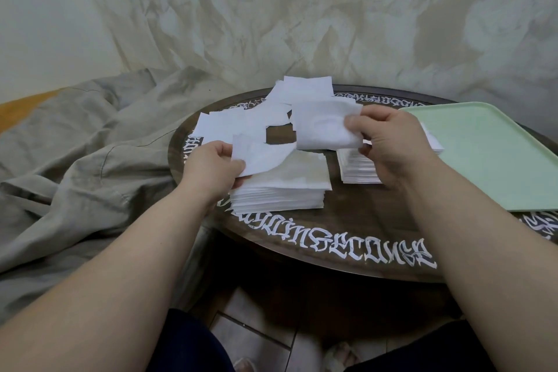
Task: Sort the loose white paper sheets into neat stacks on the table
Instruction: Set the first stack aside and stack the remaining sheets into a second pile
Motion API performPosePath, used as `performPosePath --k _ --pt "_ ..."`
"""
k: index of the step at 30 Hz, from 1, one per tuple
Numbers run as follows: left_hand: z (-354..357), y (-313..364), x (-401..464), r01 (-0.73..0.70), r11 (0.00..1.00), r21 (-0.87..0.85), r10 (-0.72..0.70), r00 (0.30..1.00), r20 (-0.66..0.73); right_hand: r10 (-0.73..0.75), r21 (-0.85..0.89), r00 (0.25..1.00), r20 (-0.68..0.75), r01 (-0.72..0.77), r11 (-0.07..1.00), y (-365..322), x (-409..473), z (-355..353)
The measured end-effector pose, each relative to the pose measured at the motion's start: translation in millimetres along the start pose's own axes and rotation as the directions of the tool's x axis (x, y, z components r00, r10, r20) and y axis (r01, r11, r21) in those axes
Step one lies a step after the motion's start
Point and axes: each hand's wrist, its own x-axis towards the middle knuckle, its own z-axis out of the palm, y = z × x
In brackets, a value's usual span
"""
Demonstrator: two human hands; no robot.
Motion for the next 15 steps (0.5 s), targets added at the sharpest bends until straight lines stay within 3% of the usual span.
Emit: performPosePath --k 2,4,7,10,12,15 --pt "-1 3 -1 -0.071 0.963 0.261 0.09 0.994 -0.06 0.038 0.062 0.999 0.023 -0.04 0.997 -1 -1 0" --pt "-1 12 -5 -0.146 0.932 0.332 0.206 0.967 -0.153 0.026 0.034 0.998 0.059 -0.028 0.999 1 -1 1" --pt "7 36 -20 -0.299 0.954 0.0 0.298 0.953 -0.062 -0.083 -0.114 0.989 0.125 0.098 0.989 3 -2 3" --pt "22 49 -35 -0.353 0.936 0.007 0.348 0.926 0.144 -0.145 -0.223 0.973 0.181 0.184 0.957 4 -3 8" --pt "27 51 -38 -0.335 0.941 -0.042 0.337 0.923 0.184 -0.134 -0.157 0.974 0.183 0.164 0.974 1 -7 9" --pt "24 55 -35 -0.164 0.914 -0.371 0.241 0.956 0.17 -0.004 -0.095 0.958 0.285 0.033 0.995 -2 -9 4"
